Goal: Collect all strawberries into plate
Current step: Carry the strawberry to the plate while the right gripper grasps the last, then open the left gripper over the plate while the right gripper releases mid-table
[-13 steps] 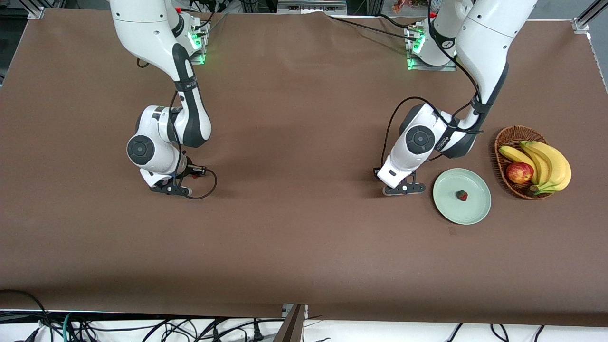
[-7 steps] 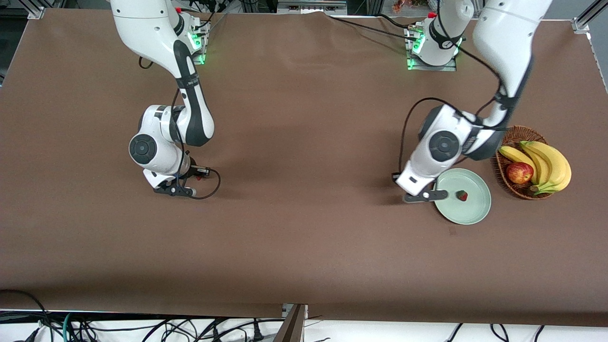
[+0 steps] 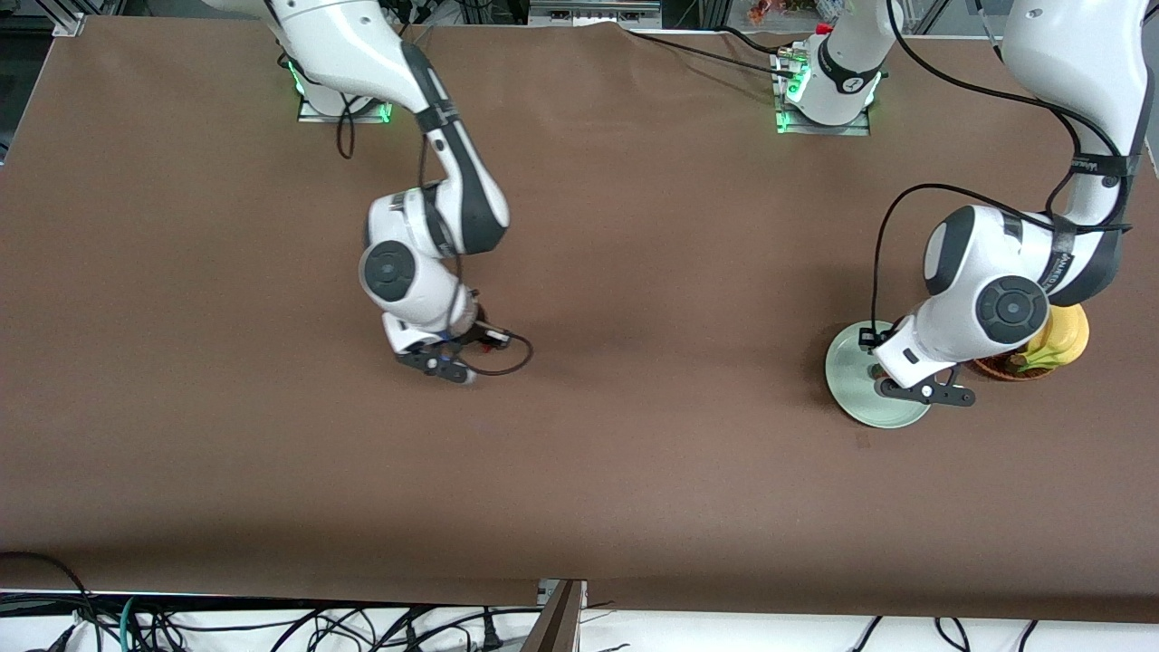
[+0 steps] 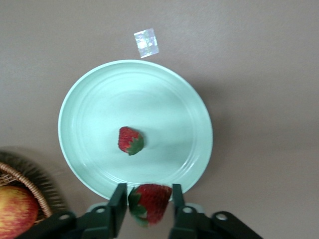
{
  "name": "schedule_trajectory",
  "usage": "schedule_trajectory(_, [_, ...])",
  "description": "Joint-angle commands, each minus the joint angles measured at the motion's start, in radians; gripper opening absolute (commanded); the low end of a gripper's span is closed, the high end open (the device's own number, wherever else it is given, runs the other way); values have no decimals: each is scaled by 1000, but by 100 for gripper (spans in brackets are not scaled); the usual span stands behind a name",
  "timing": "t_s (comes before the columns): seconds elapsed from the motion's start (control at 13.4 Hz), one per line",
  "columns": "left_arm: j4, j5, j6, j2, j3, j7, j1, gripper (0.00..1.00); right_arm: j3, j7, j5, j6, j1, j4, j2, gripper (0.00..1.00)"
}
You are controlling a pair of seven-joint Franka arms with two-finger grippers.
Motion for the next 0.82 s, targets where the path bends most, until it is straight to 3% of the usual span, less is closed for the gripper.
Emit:
schedule_trajectory(0.0, [11,10,-19,3,-12,30,5,100,79,165,63,44,-15,167,115,16])
schedule_trajectory(0.22, [14,7,-19,-1,-16,25,5,100,183,335,99,248,-12,263,204,17])
schedule_trajectory(0.45, [51,-124,-40,-1,-18,17,-1,100,251,492,99,405,17,319,242,20])
schedule_trajectory(0.52, [66,-140,-48,-1,-19,16,-4,100,251,527,96,428,31,325,242,36])
schedule_trajectory(0.6, [77,-145,-62,-1,-21,14,-7,100,251,541,93,430,46,325,239,46])
schedule_trajectory(0.75, [89,-145,-75,-1,-41,7,-10,100,248,546,97,427,54,325,221,100])
